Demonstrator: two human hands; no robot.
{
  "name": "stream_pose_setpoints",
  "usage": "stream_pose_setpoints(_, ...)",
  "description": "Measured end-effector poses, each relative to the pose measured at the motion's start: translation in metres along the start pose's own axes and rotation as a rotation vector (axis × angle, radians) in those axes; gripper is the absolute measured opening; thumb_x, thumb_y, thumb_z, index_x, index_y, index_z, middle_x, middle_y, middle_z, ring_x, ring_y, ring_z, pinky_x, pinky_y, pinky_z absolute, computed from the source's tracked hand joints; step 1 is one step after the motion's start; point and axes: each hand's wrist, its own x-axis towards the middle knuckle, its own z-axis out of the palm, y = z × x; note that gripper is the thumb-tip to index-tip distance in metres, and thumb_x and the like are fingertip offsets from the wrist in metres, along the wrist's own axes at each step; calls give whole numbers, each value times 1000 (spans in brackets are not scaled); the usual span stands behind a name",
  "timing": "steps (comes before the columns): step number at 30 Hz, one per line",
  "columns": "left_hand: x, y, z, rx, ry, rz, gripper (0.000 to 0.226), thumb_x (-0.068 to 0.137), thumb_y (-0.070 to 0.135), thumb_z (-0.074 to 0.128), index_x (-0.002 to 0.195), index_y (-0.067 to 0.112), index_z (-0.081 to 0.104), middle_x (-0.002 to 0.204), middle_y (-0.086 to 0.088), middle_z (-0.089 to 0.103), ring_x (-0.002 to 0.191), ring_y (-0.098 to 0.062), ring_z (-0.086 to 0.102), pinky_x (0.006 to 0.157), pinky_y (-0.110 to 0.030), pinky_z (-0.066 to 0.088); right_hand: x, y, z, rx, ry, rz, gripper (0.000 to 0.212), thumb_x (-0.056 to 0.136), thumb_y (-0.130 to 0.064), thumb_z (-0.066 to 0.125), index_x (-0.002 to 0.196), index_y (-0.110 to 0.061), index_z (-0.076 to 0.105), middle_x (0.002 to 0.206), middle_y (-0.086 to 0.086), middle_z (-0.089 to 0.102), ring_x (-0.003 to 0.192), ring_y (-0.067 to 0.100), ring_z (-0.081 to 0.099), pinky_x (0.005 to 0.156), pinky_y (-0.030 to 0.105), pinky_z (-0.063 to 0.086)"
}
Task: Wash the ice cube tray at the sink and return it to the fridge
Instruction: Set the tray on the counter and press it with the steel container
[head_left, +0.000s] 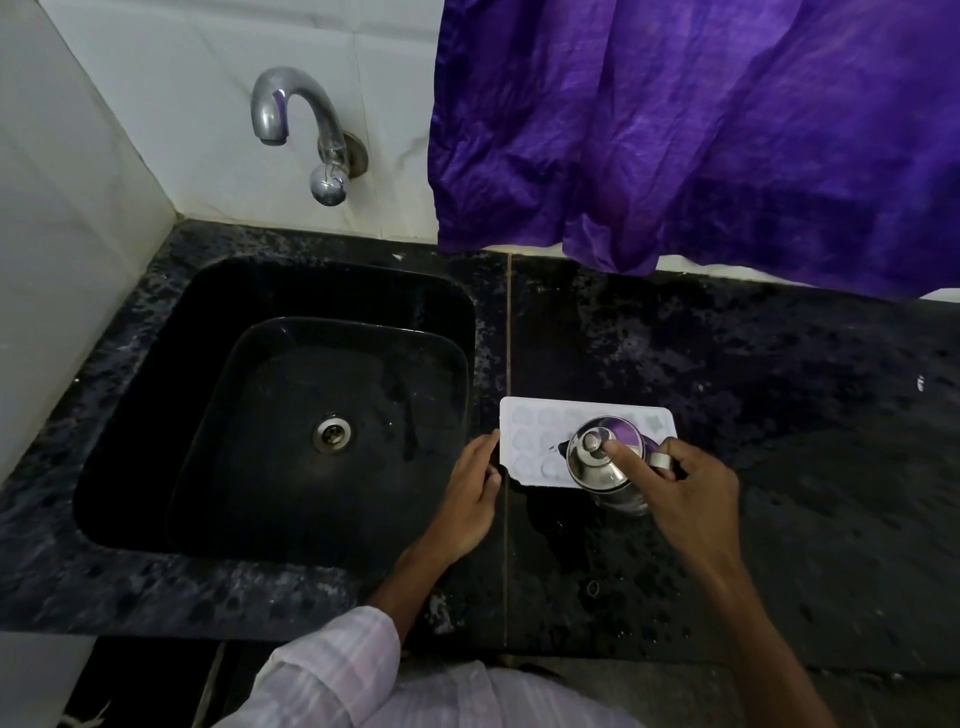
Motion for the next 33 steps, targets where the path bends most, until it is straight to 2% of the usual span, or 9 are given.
stream_pose_setpoints(4,-1,4,-2,3,-12,15,56,104,42,31,154,17,29,152,-2,33,128,-25,47,113,-44,36,-1,1,-3,-7,18,10,64,71,-48,82,51,-16,31,50,-6,29,55,14,29,55,28,32)
stream_pose_setpoints(7,-1,5,-3,12,-12,12,58,103,45,30,154,18,28,153,0,31,129,-23,46,114,-42,35,-3,2,-7,0,28,15,62,71,-47,82,50,-18,32,51,-4,31,54,14,30,55,28,33)
stream_pose_setpoints(9,-1,4,-3,18,-11,10,50,106,25,37,155,18,28,154,0,31,130,-24,46,114,-43,35,-4,4,-9,-4,31,21,61,71,-46,82,50,-18,33,53,-3,33,54,13,32,55,28,34)
stream_pose_setpoints(11,0,3,-3,28,-2,19,50,105,17,39,154,16,29,153,-2,32,129,-25,46,114,-42,35,-4,6,-10,-8,35,39,61,71,-47,82,50,-17,34,54,-1,34,53,13,33,55,28,34)
stream_pose_setpoints(20,-1,2,-3,35,7,30,49,106,19,39,153,17,29,152,-1,32,130,-23,45,114,-40,35,-6,9,-19,-24,59,44,59,71,-45,82,49,-19,34,48,-4,33,52,14,33,55,29,35)
stream_pose_setpoints(23,-2,3,-4,28,3,30,50,105,26,38,153,17,29,149,5,32,130,-22,45,114,-39,35,-6,10,-22,-33,76,54,59,72,-43,83,48,-23,33,48,-4,34,52,13,33,54,28,35)
stream_pose_setpoints(28,-2,4,-4,42,11,39,58,102,45,30,154,17,29,148,8,32,128,-21,46,113,-36,35,-6,15,-27,-20,107,54,59,73,-38,83,49,-17,33,50,-1,32,48,8,30,45,11,32)
stream_pose_setpoints(30,-2,2,-4,45,6,34,51,105,30,37,154,17,29,151,2,32,128,-22,47,113,-37,36,-6,15,-29,-18,107,58,59,73,-37,83,49,-15,34,51,1,33,47,8,31,44,10,31)
stream_pose_setpoints(33,-1,3,-4,41,12,37,49,105,15,41,153,16,30,150,0,34,120,-18,51,110,-35,38,-8,11,-33,34,115,81,54,76,-24,82,49,-12,37,56,7,34,39,4,37,39,5,33)
